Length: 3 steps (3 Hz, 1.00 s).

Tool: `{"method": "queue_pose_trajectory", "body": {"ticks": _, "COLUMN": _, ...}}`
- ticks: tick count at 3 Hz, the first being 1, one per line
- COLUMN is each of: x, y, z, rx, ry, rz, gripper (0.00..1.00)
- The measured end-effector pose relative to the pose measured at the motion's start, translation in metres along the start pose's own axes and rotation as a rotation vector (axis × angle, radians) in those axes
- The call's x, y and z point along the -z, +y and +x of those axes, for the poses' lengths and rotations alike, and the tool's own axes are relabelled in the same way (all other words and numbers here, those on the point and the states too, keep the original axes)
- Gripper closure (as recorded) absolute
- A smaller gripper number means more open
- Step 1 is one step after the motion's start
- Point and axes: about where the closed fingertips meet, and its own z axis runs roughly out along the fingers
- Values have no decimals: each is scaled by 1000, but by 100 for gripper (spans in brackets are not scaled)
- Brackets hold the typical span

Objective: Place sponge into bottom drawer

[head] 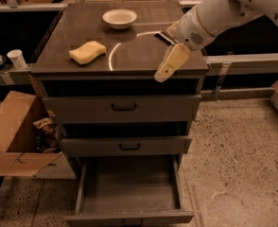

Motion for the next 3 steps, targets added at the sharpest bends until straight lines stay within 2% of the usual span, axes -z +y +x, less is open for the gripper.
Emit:
{"method": "queue_pose_trajectory", "body": {"ticks": 1, "x": -12, "y": -9, "z": -5, "rx": 0, "ry": -23, "rz": 5, "gripper": 0}}
{"method": "queue_pose_trajectory", "body": {"ticks": 3, "x": -85, "y": -66, "z": -56, "rx": 2, "ry": -112, "rz": 39, "gripper": 0}}
